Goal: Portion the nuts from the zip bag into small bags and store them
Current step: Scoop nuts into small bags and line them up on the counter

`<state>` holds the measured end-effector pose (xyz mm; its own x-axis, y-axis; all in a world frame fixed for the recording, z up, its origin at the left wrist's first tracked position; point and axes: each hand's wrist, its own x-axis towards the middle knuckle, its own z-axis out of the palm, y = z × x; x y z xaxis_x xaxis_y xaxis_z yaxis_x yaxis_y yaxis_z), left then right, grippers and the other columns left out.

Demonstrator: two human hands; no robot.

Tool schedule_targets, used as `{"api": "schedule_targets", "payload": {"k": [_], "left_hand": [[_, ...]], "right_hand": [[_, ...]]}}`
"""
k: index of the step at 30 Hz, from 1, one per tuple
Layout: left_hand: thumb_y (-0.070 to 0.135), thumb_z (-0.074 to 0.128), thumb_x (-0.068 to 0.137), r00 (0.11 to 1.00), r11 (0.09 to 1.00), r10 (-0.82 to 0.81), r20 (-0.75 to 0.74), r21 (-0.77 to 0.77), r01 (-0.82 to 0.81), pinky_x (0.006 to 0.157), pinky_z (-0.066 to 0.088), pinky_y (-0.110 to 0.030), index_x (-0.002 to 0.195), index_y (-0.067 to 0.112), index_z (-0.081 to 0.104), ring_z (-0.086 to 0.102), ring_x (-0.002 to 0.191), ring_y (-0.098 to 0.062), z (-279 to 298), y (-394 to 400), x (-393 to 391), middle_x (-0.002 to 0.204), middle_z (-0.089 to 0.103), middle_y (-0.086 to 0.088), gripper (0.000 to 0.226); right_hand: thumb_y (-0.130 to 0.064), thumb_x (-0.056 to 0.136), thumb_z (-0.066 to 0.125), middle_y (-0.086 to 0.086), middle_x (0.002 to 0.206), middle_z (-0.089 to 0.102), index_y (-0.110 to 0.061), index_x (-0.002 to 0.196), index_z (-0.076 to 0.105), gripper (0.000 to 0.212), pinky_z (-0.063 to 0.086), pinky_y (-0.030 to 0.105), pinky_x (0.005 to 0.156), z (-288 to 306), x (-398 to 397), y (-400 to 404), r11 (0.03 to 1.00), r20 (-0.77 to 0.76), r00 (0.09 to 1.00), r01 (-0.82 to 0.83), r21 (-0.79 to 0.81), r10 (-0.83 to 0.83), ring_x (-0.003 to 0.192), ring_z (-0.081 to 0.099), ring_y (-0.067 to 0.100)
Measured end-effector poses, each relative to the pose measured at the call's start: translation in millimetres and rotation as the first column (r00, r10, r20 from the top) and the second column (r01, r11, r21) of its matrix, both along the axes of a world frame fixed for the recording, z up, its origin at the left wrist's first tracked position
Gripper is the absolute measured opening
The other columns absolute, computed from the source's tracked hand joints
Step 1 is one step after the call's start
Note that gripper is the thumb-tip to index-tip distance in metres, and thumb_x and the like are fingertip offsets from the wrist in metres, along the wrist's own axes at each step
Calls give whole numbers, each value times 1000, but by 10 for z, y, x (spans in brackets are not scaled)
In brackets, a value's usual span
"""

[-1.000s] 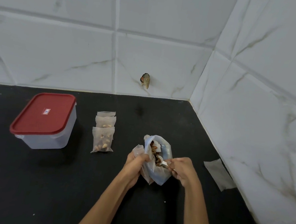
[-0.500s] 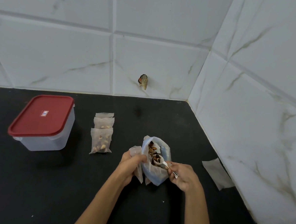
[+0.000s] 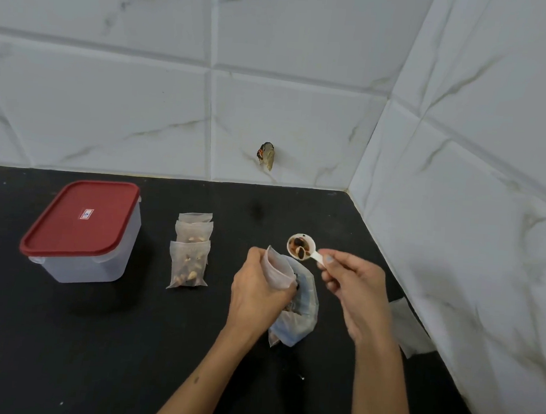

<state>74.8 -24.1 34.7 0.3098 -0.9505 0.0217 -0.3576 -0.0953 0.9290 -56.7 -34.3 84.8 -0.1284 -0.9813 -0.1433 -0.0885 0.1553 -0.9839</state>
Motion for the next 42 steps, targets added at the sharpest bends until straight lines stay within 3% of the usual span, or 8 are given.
{"api": "schedule_targets", "payload": {"k": [2,5,9,14,21,35,38,42], "left_hand": [[28,74,77,999,1000,-26,-32,2,26,63,45,-16,102,25,46,57,83,-1,-10,-6,-19,93,58,10,38],[25,78,73,996,999,-41,-85,-28,38,59,44,-10,103,23,50,59,82,0,-5,-10,-28,93,60,9,42],[21,79,73,987,995,-58,-148,-95,44,60,43,-4,100,21,53,60,77,8,-27,-10,-20,89,62,9,37],[20,81,71,981,990,-82,-177,-129,59,63,47,-8,100,21,52,62,82,-3,-54,-18,-8,92,63,5,41],[17,81,71,979,986,-86,-184,-155,57,61,45,-8,99,20,51,61,82,-5,-29,-18,13,89,61,8,41],[22,81,71,977,987,-74,-200,-153,43,63,48,-13,101,18,53,64,83,-5,-51,-34,33,92,65,5,42],[19,81,71,976,990,-72,-206,-135,44,65,51,-17,102,19,52,64,84,-7,-58,-40,22,93,65,5,42],[21,82,70,976,989,-77,-205,-138,50,63,49,-14,100,18,52,63,82,-7,-63,-37,23,91,64,4,42]], "right_hand": [[-7,89,61,-9,80,69,-25,87,70,20,48,13,61,85,90,87,989,-230,972,-75,-131,44,69,62,0],[-10,89,61,-19,85,62,-22,96,72,18,42,0,64,134,189,189,952,-528,849,-175,-250,17,74,57,-7],[-10,89,62,-10,94,63,-17,104,72,19,37,-6,67,186,188,255,925,-651,758,-234,-301,-20,73,50,-10],[-8,87,64,-6,96,67,-18,99,74,19,40,-3,70,223,151,301,916,-675,738,-273,-295,2,76,54,-7],[-7,87,64,-4,98,67,-17,98,75,18,40,-2,67,236,175,293,918,-702,712,-283,-279,7,76,55,-1],[-10,85,68,-12,94,68,-23,95,74,18,43,0,70,266,204,306,919,-611,792,-252,-304,15,85,60,-4],[-7,84,68,-16,88,66,-22,92,74,19,43,0,68,261,182,296,904,-554,832,-206,-374,-40,85,60,-9],[-10,83,70,-13,91,69,-24,93,75,18,45,1,71,222,152,271,918,-585,808,-285,-277,74,84,62,-4]]}}
